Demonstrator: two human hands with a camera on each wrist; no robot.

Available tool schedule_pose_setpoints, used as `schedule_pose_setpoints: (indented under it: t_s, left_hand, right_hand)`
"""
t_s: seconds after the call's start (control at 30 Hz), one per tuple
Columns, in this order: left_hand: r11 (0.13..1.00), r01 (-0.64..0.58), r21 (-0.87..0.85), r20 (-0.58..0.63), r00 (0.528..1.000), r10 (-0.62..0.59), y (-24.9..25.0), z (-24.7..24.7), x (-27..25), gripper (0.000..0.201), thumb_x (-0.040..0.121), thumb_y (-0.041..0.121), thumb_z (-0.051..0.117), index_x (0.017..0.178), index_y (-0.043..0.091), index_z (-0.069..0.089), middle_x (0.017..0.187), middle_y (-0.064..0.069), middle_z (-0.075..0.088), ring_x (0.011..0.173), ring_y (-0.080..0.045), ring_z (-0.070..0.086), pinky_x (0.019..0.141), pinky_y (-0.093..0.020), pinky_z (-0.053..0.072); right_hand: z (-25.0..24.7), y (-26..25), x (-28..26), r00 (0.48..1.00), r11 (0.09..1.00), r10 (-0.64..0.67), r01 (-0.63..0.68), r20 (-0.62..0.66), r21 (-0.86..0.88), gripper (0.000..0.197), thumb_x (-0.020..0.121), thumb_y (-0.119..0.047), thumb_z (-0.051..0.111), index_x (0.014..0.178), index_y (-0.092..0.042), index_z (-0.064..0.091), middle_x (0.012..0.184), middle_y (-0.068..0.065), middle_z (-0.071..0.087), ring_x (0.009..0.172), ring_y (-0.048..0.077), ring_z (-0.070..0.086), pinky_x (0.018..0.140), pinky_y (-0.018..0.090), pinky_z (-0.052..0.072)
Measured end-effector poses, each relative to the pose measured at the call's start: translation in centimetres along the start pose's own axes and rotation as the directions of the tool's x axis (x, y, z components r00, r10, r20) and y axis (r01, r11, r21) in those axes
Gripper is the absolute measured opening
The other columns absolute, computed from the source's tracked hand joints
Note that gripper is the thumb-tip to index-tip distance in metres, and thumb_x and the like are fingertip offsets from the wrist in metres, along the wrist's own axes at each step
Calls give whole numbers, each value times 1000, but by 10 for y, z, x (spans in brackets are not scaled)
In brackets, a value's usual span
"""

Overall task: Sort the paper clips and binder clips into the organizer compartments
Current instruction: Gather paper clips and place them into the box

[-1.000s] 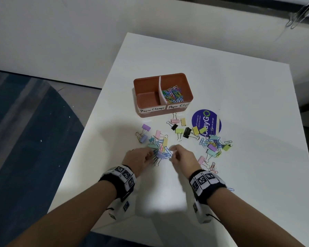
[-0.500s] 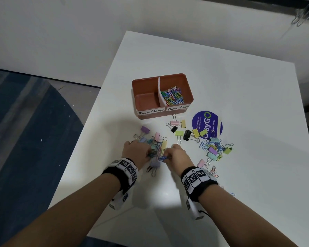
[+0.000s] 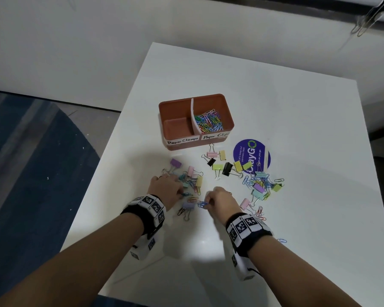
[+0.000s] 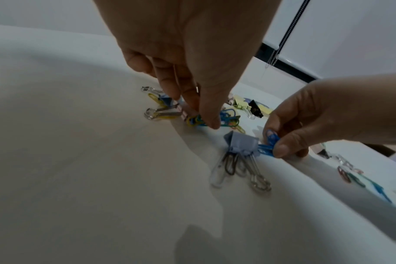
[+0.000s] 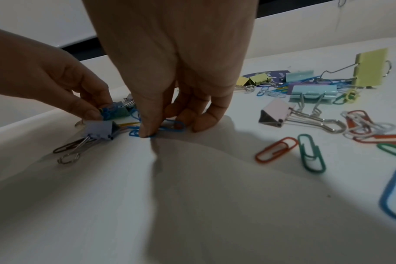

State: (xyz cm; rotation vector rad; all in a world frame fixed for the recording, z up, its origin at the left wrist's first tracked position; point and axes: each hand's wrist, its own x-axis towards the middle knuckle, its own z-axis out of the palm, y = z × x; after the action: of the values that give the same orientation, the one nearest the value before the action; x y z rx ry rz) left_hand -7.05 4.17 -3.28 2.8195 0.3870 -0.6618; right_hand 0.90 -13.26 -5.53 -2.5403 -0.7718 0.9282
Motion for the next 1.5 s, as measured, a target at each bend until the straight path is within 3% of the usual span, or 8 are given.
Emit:
schedule_pose_setpoints:
  t_s: [0.2, 0.4, 0.6, 0.8, 1.0, 1.13, 1.3, 1.5]
  left_hand:
    - [995, 15, -102, -62, 998, -21, -1, -5, -1, 20, 89, 43, 52, 102, 31, 62, 112, 6, 56, 111, -19, 49, 94, -39, 33]
    - [984, 43, -172, -45, 998, -52, -5, -8, -1, 20, 89, 44, 52, 100, 32, 63, 102, 8, 67, 103, -18, 56, 90, -38, 31]
    - [980, 78, -181, -34, 996, -85, -8, -8, -7, 19, 88, 43, 54, 99, 31, 63, 103, 6, 67, 103, -19, 58, 91, -36, 31]
    - [977, 97, -188, -18, 995, -102, -8, -10, -12, 18, 88, 43, 55, 99, 31, 64, 104, 5, 68, 104, -19, 59, 94, -37, 33]
    - [970, 100, -221, -30, 994, -109, -8, -13, -16, 19, 88, 41, 55, 100, 30, 65, 104, 5, 69, 104, -19, 59, 95, -37, 32]
    - [968, 107, -227, -29, 993, -116, -7, -15, -17, 18, 88, 41, 55, 99, 30, 65, 101, 5, 68, 103, -18, 59, 95, -36, 32]
    - [969, 109, -222, -23, 993, -117, -6, -18, -17, 19, 88, 41, 55, 100, 29, 64, 102, 5, 68, 103, -19, 59, 94, -36, 33]
    - [962, 94, -255, -32, 994, -106, -4, -23, -15, 18, 88, 41, 56, 98, 29, 63, 101, 7, 68, 102, -17, 58, 93, -36, 32]
  right_hand:
    - [0, -7, -1, 1000, 999, -3, 4, 25, -54, 11, 87, -20, 61, 92, -15, 69, 96, 7, 67, 94, 27, 61, 81, 31, 51]
    - [-3, -10, 0, 997, 999, 46, -44, 62, -29, 14, 87, -18, 61, 98, -14, 68, 99, 10, 70, 96, 28, 63, 84, 30, 51]
    - [-3, -13, 3, 995, 997, 45, -39, 94, -63, 14, 87, -13, 59, 96, -11, 70, 105, 10, 65, 96, 27, 62, 86, 29, 49]
    - [-1, -10, -1, 995, 998, 38, -34, 95, -50, 7, 83, -17, 64, 89, -14, 67, 96, 10, 70, 93, 28, 64, 83, 31, 52]
    - [1, -15, -1, 987, 993, 53, -36, 153, -111, 13, 87, -20, 59, 93, -13, 68, 103, 10, 68, 99, 29, 62, 88, 30, 49]
    - [4, -16, -4, 989, 988, 29, -6, 146, -154, 15, 87, -13, 56, 93, -14, 69, 110, 9, 61, 99, 29, 61, 90, 30, 50]
    - [4, -14, -8, 987, 992, 33, -13, 154, -128, 12, 85, -16, 57, 88, -20, 68, 102, 6, 68, 96, 27, 63, 87, 31, 52]
    - [-9, -9, -9, 983, 1000, -2, 5, 183, -21, 3, 82, -19, 64, 81, -18, 67, 94, 7, 70, 87, 23, 65, 80, 29, 53]
